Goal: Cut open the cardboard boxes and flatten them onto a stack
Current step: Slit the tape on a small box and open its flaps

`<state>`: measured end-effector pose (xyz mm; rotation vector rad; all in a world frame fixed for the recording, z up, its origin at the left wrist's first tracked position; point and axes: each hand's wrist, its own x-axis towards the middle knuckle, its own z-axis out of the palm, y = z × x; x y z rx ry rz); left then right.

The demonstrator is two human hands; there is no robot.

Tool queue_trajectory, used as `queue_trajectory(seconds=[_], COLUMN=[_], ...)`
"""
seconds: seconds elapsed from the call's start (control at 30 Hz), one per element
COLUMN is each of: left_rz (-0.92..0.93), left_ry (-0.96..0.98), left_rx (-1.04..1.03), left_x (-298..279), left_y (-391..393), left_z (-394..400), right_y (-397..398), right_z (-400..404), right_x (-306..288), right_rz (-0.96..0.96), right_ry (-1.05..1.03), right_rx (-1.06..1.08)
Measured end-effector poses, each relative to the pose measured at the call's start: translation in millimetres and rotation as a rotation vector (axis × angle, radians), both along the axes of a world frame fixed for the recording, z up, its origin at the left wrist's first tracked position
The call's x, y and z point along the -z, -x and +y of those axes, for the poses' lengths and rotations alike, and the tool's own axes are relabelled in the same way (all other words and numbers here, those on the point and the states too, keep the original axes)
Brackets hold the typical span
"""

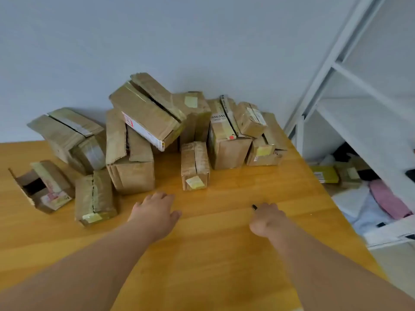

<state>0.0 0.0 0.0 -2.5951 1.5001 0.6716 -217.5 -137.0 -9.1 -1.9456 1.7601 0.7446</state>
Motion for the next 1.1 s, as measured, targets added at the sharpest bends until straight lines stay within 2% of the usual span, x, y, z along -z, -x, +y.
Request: queue_trajectory(seconds=[0.33, 0.47, 0.73, 0.8, 0.9, 1.0, 1.1], left_rz=[-0.087, -0.149, -0.292, -0.279, -0.211, -0.068, 0.055], left_ry=[0.036, 0.117, 0.327, 0.309, 0.317, 0.349, 0.372], left_rx=[-0.003, -0.035, -0.174, -0.222, -0.298, -0.391, -0.447], left_x=[36.1, 47.1, 52.5, 52.5, 52.3, 60.1, 75.6], left_y=[-1.5, -10.8, -30.7, -42.0, -67.3, -95.1, -121.1], left_z=[21.9, 48.0, 142.0, 160.7, 169.9, 166.1, 156.0], right_y=[5.7, -3.9, -36.5, -48.4, -82.7, -133.3, -182.8], right_z=[13.5, 33.6, 118.6, 134.7, 147.2, 156.0, 161.4], right_x=[31.3, 45.5, 58.3, 57.1, 50.3, 40.5, 41.8], right_rz=[-0.054, -0.119, -0.239, -0.300, -0.494, -0.698, -0.807], right_ry=[0.278, 0.402, 0.453, 0.440, 0.439, 0.446, 0.413], right_rx=[-0.110, -0.217, -0.403, -0.382, -0.309, -0.268, -0.279])
